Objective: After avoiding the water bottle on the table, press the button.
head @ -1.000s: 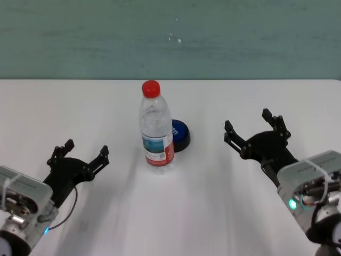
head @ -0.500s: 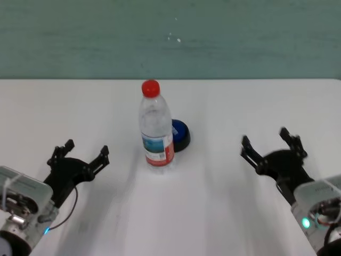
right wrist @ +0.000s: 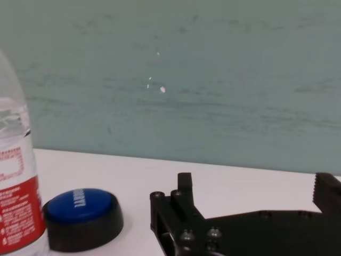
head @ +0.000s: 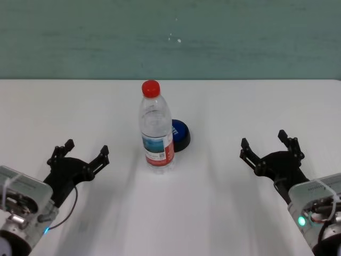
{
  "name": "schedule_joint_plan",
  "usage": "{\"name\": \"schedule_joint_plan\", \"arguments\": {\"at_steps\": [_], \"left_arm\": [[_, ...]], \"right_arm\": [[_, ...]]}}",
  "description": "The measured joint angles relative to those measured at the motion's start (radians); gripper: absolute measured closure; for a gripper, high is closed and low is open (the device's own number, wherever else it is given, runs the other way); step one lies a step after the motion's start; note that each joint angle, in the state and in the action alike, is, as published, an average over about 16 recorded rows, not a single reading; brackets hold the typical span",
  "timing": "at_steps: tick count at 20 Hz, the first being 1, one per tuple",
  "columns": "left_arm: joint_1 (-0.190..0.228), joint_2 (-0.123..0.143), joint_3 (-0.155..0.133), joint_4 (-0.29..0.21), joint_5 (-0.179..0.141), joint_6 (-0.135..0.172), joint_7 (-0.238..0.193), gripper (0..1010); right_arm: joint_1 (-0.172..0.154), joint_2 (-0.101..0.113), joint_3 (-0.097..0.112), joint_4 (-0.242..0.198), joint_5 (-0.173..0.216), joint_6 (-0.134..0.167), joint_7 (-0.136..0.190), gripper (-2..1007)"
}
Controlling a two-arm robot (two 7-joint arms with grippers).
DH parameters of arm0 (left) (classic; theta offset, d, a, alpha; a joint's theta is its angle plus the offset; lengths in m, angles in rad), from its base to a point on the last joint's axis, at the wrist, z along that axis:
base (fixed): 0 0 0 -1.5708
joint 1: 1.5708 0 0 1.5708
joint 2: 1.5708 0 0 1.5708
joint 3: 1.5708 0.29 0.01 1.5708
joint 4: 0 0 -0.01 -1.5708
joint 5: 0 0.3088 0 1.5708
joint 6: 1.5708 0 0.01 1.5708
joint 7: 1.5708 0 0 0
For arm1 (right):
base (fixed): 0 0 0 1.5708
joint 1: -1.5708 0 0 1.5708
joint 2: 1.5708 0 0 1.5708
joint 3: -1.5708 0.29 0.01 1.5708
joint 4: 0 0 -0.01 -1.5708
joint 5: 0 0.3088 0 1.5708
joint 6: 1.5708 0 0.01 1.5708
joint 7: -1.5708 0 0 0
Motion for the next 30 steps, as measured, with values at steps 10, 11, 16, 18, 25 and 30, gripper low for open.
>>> {"name": "schedule_joint_plan", "arguments": {"at_steps": [10, 11, 16, 18, 25, 30], "left_arm": [[0.000, 0.000, 0.000, 0.000, 0.000, 0.000, 0.000, 10], [0.000, 0.000, 0.000, 0.000, 0.000, 0.000, 0.000, 10], [0.000, 0.000, 0.000, 0.000, 0.000, 0.000, 0.000, 10], [0.000, 0.000, 0.000, 0.000, 0.000, 0.000, 0.000, 10], [0.000, 0.000, 0.000, 0.000, 0.000, 0.000, 0.000, 10], [0.000, 0.000, 0.000, 0.000, 0.000, 0.000, 0.000, 10]], "right_arm": [[0.022, -0.022, 0.002, 0.056, -0.014, -0.059, 0.028, 1], [0.022, -0.025, 0.002, 0.059, -0.014, -0.066, 0.030, 1], [0.020, -0.034, 0.006, 0.071, -0.011, -0.093, 0.038, 1], [0.020, -0.037, 0.007, 0.075, -0.009, -0.101, 0.041, 1], [0.022, -0.042, 0.007, 0.083, -0.005, -0.104, 0.048, 1], [0.025, -0.043, 0.006, 0.087, -0.002, -0.100, 0.051, 1]]}}
